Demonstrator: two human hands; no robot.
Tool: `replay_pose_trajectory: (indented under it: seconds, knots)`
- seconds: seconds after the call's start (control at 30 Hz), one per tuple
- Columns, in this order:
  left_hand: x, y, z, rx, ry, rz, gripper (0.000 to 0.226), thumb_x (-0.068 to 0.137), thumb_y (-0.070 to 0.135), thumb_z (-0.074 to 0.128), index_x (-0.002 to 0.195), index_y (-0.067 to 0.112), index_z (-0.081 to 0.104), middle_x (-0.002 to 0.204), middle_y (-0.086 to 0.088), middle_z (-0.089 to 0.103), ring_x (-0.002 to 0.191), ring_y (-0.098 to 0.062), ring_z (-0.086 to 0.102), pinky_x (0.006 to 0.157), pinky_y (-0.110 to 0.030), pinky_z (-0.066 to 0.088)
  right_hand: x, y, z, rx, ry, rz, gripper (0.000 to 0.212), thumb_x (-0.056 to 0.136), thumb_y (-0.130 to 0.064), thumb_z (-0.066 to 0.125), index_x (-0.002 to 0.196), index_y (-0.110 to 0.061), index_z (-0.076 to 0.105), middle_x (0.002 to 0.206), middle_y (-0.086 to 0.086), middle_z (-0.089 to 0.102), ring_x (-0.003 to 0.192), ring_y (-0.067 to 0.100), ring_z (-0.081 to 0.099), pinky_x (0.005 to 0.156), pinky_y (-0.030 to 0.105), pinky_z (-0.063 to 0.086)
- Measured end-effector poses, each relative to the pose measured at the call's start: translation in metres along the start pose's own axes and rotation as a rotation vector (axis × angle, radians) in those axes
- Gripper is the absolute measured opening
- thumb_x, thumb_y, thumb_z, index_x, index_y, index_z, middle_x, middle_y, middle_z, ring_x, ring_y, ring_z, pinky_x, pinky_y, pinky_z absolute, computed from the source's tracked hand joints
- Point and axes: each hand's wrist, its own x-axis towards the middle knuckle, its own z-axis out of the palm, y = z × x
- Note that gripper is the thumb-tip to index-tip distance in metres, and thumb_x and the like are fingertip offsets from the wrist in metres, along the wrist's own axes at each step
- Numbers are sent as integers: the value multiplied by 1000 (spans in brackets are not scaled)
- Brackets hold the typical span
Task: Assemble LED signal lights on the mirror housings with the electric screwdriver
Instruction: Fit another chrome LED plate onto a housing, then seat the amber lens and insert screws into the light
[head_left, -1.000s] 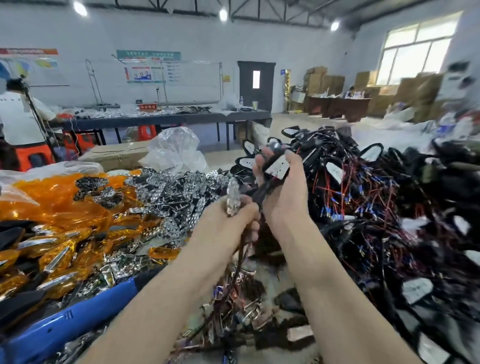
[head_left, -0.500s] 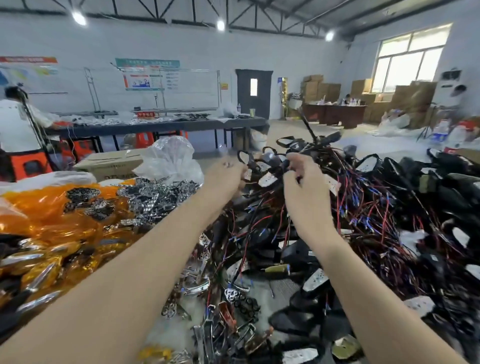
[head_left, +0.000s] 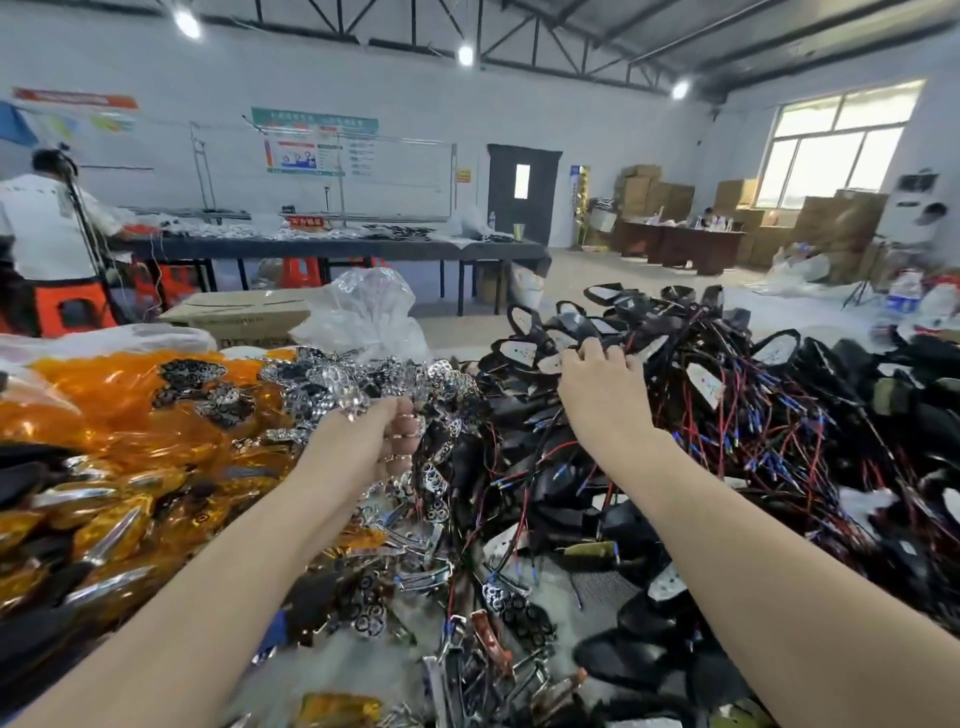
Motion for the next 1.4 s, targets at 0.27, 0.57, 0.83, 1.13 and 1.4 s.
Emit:
replay_pose_trajectory:
  seconds: [0.27,0.57,0.83,1.13,1.4]
  knots:
    - [-13,1,-12,-213,-43,19,21,101,24,55,105,9,70,79,-1,74,68,-15,70,59,-28,57,-15,-65,-57,345,291,-261,33,105,-10,45,137,-6,55,137,13,47,116,26,45,92,24,36]
    - [-50,12,-53,-699,-162,12,30,100,37,48,104,14,68,94,-1,73,79,-15,71,73,-31,60,-73,-131,-132,1618,71,-419,32,111,-34,32,134,-17,47,127,9,51,109,10,54,90,8,41]
    - [-92,-26,-60,-627,23,-18,34,89,34,60,108,6,62,85,-11,73,74,-20,72,62,-25,58,-133,-139,-58,2265,-360,289,43,85,-70,60,104,-31,63,110,3,72,114,26,69,84,20,56]
    - [-118,-75,-49,-298,112,35,23,78,47,65,86,31,80,95,-12,77,90,-22,75,70,-24,59,-159,-154,-20,2668,-615,791,24,110,-24,38,114,-12,59,106,18,74,89,26,75,69,34,63]
    - [-113,-88,-74,-461,380,-47,30,94,32,51,91,7,67,83,-11,75,71,-21,75,57,-21,58,-162,-148,-11,2712,-605,836,13,92,-21,58,103,-17,61,95,17,73,82,32,73,73,44,62]
